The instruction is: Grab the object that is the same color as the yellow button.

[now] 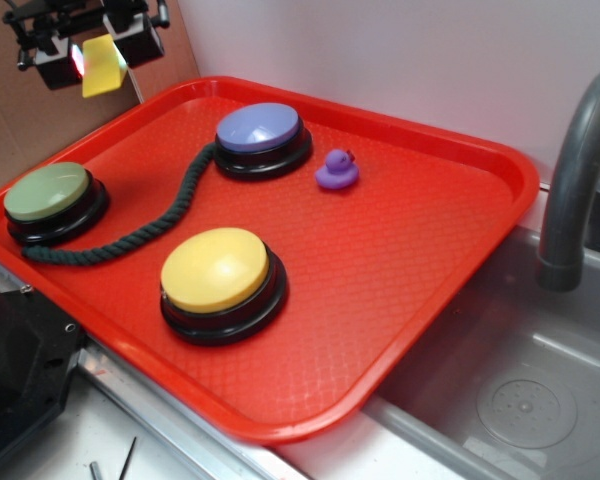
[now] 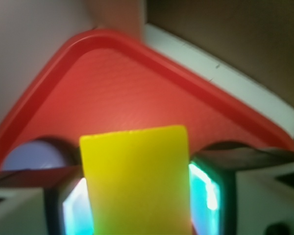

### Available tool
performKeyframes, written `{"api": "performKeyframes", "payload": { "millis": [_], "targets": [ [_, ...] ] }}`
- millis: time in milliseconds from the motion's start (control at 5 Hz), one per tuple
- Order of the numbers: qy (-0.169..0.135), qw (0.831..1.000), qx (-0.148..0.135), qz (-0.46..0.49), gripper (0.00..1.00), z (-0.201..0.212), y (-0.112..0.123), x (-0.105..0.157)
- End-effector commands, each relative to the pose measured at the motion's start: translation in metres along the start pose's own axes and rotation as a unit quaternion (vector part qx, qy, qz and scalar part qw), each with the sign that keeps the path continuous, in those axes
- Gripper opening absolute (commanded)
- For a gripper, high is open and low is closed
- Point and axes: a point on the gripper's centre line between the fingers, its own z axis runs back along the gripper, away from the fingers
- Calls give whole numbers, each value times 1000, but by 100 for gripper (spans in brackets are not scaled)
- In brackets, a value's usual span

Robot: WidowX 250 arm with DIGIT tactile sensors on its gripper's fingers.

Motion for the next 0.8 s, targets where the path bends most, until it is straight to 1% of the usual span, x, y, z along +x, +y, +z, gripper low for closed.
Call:
{"api": "performKeyframes", "payload": {
  "millis": [0,200,400,600],
  "targets": [
    [-40,989,-22,-138,0,41,-30,-38],
    [-50,983,-25,-177,0,49,-34,-52],
    [-44,982,-29,-179,0,50,-29,-52],
    [-34,984,-25,-174,0,48,-27,-44]
  ]
}}
